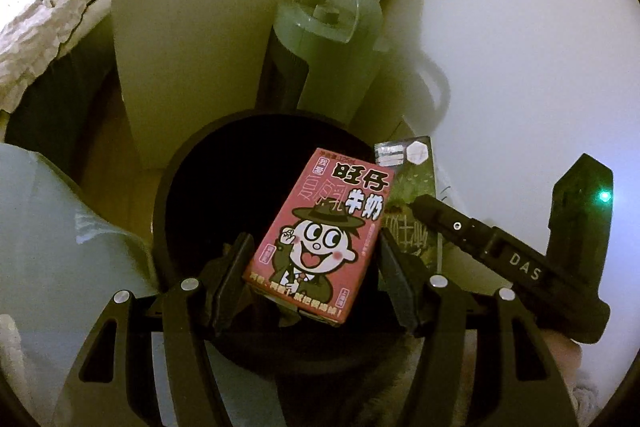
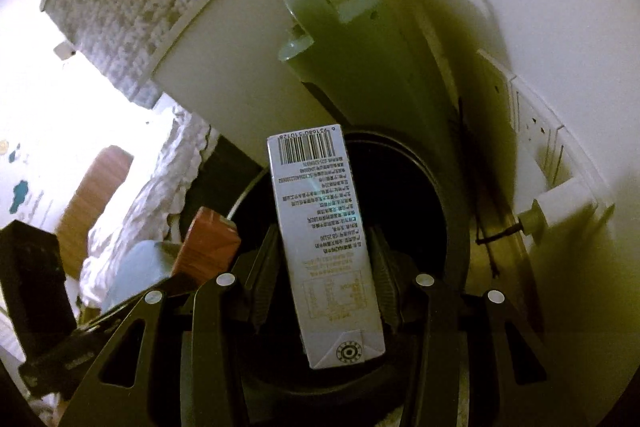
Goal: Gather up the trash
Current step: 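Carry both cartons over the black bin and open both tools to drop them, then grasp the small red carton with the left tool while the right tool grasps the green package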
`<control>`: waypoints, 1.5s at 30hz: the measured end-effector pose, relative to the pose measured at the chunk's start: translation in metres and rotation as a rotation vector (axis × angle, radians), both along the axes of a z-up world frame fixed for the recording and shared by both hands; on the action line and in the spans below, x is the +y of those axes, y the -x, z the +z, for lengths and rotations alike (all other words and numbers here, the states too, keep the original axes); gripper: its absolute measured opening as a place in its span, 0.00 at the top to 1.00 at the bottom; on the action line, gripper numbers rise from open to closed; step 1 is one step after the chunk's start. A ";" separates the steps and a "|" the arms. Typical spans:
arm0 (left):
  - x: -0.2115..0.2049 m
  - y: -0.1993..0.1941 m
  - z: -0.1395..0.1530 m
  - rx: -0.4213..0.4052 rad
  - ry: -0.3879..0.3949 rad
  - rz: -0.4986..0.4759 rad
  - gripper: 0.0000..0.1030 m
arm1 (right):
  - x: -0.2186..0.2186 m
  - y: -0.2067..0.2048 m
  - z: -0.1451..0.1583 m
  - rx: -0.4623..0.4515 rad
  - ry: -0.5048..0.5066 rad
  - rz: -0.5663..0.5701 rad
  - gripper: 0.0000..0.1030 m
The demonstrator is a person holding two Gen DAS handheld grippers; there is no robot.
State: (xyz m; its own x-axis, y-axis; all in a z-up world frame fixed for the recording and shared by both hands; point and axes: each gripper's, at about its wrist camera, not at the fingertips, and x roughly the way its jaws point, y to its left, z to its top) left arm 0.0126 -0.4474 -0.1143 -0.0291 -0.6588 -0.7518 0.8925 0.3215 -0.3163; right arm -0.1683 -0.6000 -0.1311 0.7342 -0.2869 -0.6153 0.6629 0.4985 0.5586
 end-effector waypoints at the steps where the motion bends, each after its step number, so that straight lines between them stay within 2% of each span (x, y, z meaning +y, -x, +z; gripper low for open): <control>1: -0.001 -0.001 -0.002 0.004 -0.005 0.002 0.40 | -0.001 0.000 -0.001 0.003 -0.001 0.000 0.57; 9: -0.007 0.001 -0.013 0.023 -0.043 -0.002 0.38 | -0.004 0.001 -0.007 -0.005 -0.044 0.008 0.56; 10: -0.006 0.002 -0.012 0.027 -0.043 -0.007 0.35 | -0.003 0.000 -0.008 -0.002 -0.050 0.012 0.55; 11: -0.005 0.002 -0.011 0.029 -0.042 -0.011 0.26 | -0.003 0.000 -0.008 0.001 -0.053 0.014 0.54; 12: -0.004 0.003 -0.010 0.028 -0.037 -0.012 0.22 | -0.002 -0.001 -0.008 0.006 -0.051 0.015 0.51; 13: -0.001 0.004 -0.007 0.026 -0.023 -0.013 0.18 | 0.000 0.000 -0.007 0.007 -0.045 0.012 0.45; 14: 0.002 0.005 -0.003 0.022 -0.009 -0.015 0.16 | 0.002 0.000 -0.007 0.005 -0.038 0.011 0.42; 21: 0.027 0.013 0.026 0.004 0.051 -0.023 0.15 | 0.013 0.003 -0.008 0.010 -0.028 0.014 0.40; 23: 0.046 0.014 0.041 -0.001 0.084 -0.017 0.15 | 0.018 0.003 -0.007 0.016 -0.020 0.016 0.35; 27: 0.097 0.009 0.071 -0.018 0.151 0.030 0.15 | 0.035 -0.010 0.001 0.050 0.009 0.069 0.35; 31: 0.174 -0.008 0.099 -0.074 0.222 0.136 0.14 | 0.075 -0.039 0.024 0.023 0.041 0.207 0.35; 34: 0.233 -0.034 0.105 -0.123 0.238 0.243 0.14 | 0.117 -0.070 0.050 -0.007 0.075 0.353 0.33; 36: 0.273 -0.061 0.103 -0.166 0.212 0.337 0.14 | 0.148 -0.090 0.067 -0.031 0.097 0.452 0.29; 37: 0.287 -0.074 0.101 -0.182 0.200 0.367 0.14 | 0.148 -0.090 0.067 -0.031 0.097 0.452 0.27; 39: 0.316 -0.105 0.094 -0.219 0.146 0.418 0.14 | 0.184 -0.112 0.085 -0.047 0.114 0.559 0.26; 42: 0.342 -0.140 0.084 -0.271 0.082 0.449 0.14 | 0.245 -0.140 0.106 -0.059 0.163 0.719 0.23; 45: 0.358 -0.173 0.071 -0.290 0.022 0.425 0.14 | 0.318 -0.161 0.117 -0.038 0.277 0.884 0.18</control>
State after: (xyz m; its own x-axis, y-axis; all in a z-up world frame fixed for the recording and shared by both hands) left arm 0.1852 -0.0894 -0.0435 0.4523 -0.5831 -0.6749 0.7362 0.6712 -0.0865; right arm -0.0072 -0.2815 -0.0144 0.7747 0.2535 -0.5793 -0.0380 0.9331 0.3575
